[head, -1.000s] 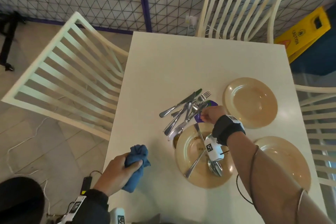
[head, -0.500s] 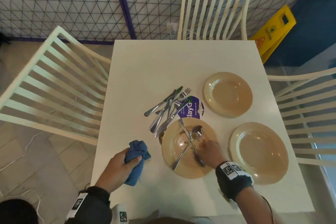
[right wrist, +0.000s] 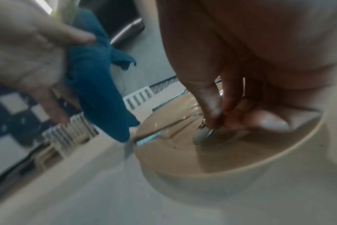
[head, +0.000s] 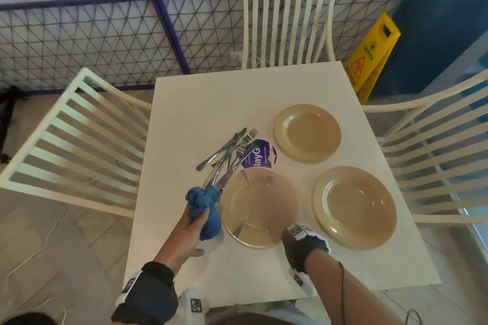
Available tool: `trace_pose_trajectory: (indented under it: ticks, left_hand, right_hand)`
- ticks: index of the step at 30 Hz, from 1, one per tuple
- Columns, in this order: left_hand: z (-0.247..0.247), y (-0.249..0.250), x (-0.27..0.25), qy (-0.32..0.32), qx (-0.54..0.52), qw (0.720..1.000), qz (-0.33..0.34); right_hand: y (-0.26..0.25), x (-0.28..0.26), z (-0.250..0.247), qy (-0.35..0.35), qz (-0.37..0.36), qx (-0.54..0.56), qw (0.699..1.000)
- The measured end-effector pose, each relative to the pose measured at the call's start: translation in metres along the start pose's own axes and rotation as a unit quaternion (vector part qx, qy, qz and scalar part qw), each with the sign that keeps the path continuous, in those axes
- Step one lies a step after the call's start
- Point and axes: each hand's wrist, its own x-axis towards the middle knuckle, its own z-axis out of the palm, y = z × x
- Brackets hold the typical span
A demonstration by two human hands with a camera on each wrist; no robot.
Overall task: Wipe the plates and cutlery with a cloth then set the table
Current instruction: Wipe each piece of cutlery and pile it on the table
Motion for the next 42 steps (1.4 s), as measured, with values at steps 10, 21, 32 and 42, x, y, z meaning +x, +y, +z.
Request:
trace_pose_trajectory:
  ticks: [10,21,32,42]
  left_hand:
    - [0.052,0.035,-0.019,-0.053,-0.148,0.986,0.054]
    - [0.115,0.078,-0.015,0.035,-0.05,0.986,0.154]
    - [0.135,0.089,-0.023,0.04,-0.113,0.975,0.185]
    - [0.137,0.067,-0.03,-0.026,-0.02,0.983,0.181]
  right_hand:
    - [0.004,-0.056,-0.047,-0.027,-0.106,0.24,0.965]
    - [-0.002,-0.133,-0.104,0.032,-0.191,0.2,0.96]
    - [0.009,-0.136,-0.119,0.093,-0.165,0.268,0.945]
    - [0.018,-0.126,-0.108,0.037,-0.115,0.35,0.929]
